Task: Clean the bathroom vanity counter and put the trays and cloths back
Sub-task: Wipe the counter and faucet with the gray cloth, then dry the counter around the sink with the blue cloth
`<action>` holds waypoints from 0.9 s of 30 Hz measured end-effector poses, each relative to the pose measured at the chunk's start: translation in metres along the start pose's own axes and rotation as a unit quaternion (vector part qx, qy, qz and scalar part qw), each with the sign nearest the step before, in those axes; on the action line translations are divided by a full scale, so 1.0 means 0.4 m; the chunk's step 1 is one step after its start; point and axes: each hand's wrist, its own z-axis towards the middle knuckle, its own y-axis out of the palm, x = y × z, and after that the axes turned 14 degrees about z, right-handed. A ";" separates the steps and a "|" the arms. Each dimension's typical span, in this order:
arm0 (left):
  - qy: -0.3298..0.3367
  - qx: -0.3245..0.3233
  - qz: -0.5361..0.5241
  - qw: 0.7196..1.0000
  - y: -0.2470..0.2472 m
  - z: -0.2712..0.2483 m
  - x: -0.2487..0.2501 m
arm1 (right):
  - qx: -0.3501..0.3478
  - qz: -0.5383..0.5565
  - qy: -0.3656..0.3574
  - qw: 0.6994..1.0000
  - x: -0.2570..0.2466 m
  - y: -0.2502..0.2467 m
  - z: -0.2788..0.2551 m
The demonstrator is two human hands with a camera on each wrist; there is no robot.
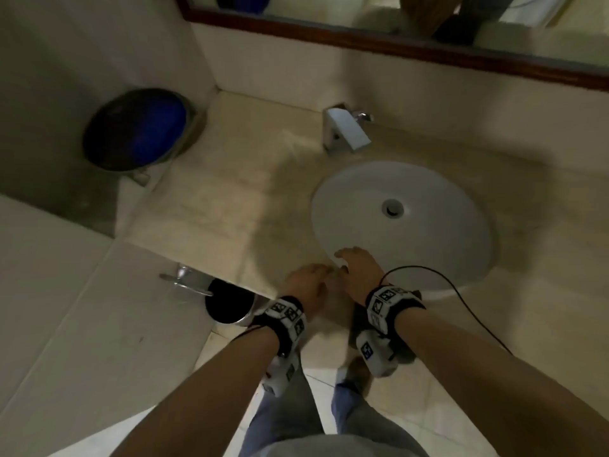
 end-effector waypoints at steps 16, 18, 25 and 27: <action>-0.288 0.189 -0.065 0.936 -0.527 0.048 -0.773 | -0.024 -0.099 -0.164 0.981 -0.700 0.123 0.596; -0.302 0.193 -0.063 0.931 -0.557 0.071 -0.846 | -0.014 -0.084 -0.175 0.981 -0.760 0.148 0.661; -0.285 0.143 -0.030 0.947 -0.597 0.188 -0.994 | 0.000 -0.125 -0.231 0.965 -0.860 0.186 0.820; -0.280 0.130 -0.019 0.951 -0.596 0.230 -1.014 | -0.008 -0.184 -0.240 0.953 -0.873 0.201 0.851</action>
